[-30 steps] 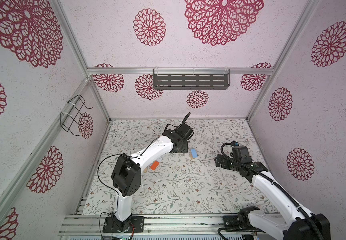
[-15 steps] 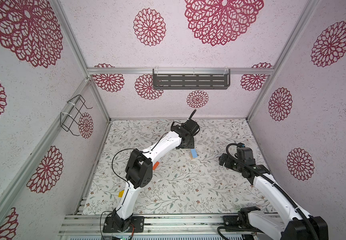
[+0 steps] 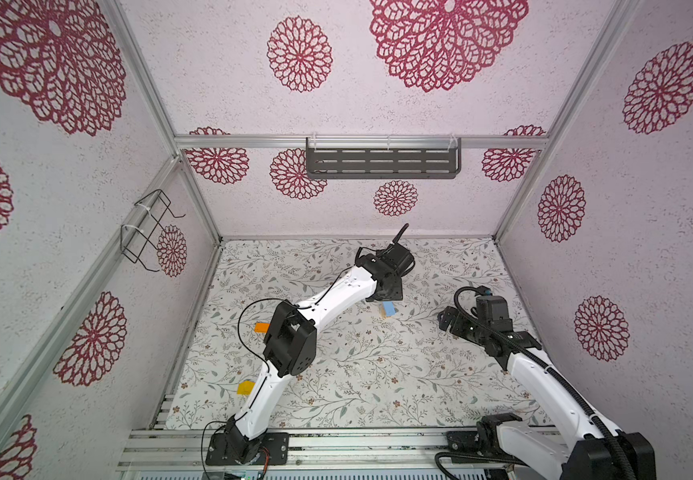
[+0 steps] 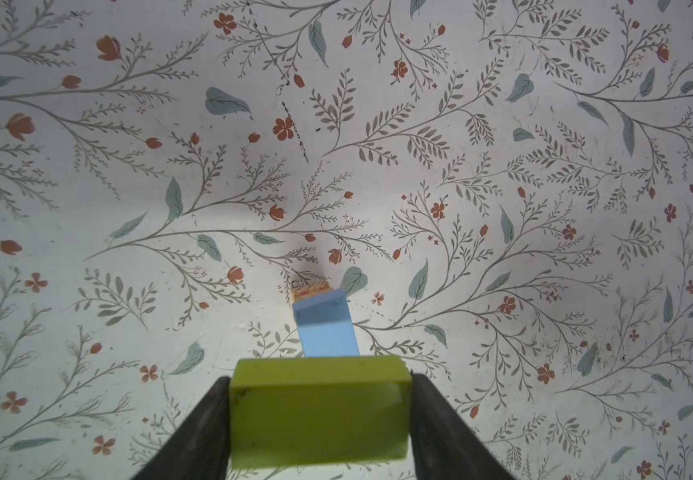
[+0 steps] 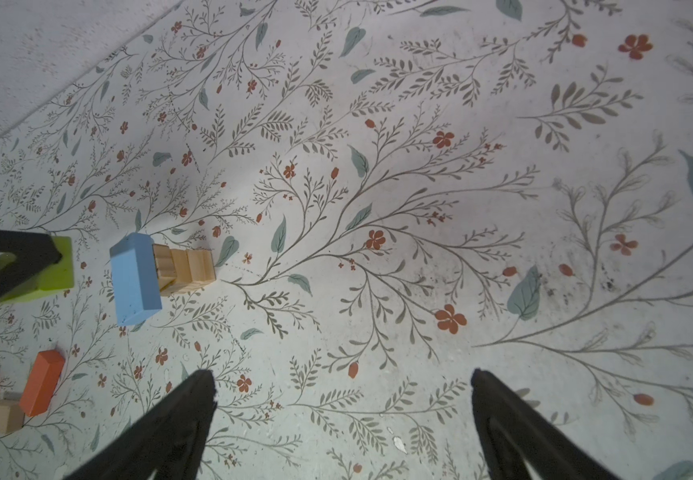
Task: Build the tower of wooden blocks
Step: 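Lower the lime green block onto the top of the light blue block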
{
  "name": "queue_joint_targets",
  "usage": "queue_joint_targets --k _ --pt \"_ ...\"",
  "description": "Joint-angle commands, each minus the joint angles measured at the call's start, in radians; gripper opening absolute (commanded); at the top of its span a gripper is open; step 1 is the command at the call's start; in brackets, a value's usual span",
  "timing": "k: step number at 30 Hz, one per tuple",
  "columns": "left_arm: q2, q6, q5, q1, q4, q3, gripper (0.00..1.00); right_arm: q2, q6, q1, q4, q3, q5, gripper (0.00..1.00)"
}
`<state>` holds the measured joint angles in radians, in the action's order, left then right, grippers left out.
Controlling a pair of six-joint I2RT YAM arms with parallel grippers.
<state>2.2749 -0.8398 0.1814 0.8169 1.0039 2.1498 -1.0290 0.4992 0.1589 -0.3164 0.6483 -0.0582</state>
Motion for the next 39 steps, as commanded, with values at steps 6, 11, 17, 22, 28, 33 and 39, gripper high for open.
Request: queue_joint_targets --k 6,11,17,22,28,33,39 --pt "0.051 -0.044 0.024 0.010 -0.007 0.054 0.63 0.018 0.009 -0.010 0.019 -0.006 -0.018 0.99" --pt "0.067 -0.042 0.024 0.010 -0.002 0.072 0.63 0.017 0.009 -0.010 0.024 -0.010 -0.024 0.99" --pt "0.078 -0.047 0.031 0.010 0.008 0.074 0.63 0.014 0.008 -0.014 0.030 -0.015 -0.030 0.99" --pt "0.084 -0.050 0.027 0.010 0.007 0.073 0.63 0.015 0.008 -0.015 0.034 -0.018 -0.033 0.99" --pt "0.094 -0.053 0.022 0.010 0.013 0.077 0.63 0.020 0.009 -0.022 0.036 -0.021 -0.035 0.99" --pt "0.099 -0.056 0.020 0.009 0.013 0.083 0.63 0.022 0.008 -0.027 0.042 -0.024 -0.044 0.99" --pt "0.110 -0.058 0.009 0.010 0.015 0.097 0.63 0.022 0.009 -0.032 0.045 -0.029 -0.052 0.99"
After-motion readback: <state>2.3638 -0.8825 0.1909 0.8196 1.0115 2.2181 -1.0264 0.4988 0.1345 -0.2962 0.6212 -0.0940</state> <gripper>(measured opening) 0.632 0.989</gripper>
